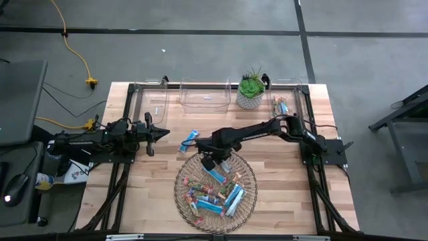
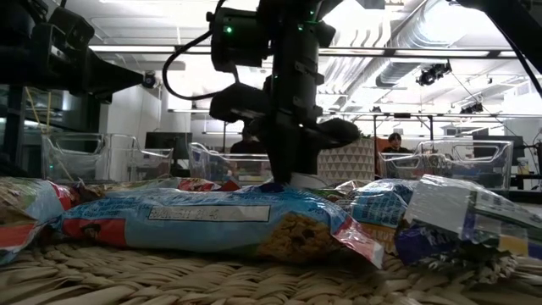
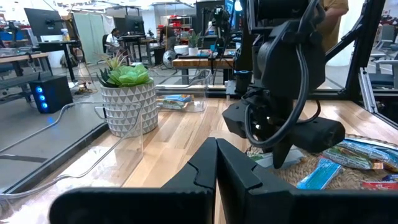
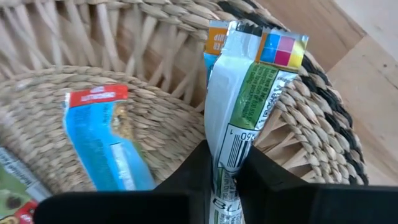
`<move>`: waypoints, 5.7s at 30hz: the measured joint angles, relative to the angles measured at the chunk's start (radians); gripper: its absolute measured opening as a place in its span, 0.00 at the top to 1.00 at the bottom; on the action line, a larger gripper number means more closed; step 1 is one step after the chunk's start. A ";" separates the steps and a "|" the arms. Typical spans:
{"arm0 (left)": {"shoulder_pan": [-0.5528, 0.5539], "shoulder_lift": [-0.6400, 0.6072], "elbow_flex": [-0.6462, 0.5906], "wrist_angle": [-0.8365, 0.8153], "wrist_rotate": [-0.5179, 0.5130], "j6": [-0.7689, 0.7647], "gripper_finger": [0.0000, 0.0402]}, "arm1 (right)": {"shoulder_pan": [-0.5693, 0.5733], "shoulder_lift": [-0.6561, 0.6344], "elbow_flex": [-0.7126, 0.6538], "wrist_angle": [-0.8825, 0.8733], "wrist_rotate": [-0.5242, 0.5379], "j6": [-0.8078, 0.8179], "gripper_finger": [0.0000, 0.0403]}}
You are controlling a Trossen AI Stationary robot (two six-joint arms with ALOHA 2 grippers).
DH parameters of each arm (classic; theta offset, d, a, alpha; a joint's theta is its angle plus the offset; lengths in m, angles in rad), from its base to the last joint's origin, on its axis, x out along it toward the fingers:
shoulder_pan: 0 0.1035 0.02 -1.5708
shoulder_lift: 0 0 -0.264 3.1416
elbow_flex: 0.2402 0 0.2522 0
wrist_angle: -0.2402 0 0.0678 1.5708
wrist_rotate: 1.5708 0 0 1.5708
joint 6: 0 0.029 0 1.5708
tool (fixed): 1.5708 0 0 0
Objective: Pick and place Granola Bars by type
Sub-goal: Put the yellow granola bar into the right transparent bin, then put the red granola bar into the middle transparent bin
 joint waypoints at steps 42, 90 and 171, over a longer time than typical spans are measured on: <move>0.000 0.000 0.000 0.000 0.002 0.000 0.99 | -0.080 -0.270 0.456 0.495 -0.147 -0.631 0.91; 0.000 0.000 0.000 0.000 0.003 0.000 0.99 | -0.313 -0.722 0.389 -0.565 0.976 -0.266 0.91; 0.000 0.000 0.000 0.000 0.003 0.000 0.99 | -0.807 -1.290 -0.813 0.562 0.216 -0.403 0.52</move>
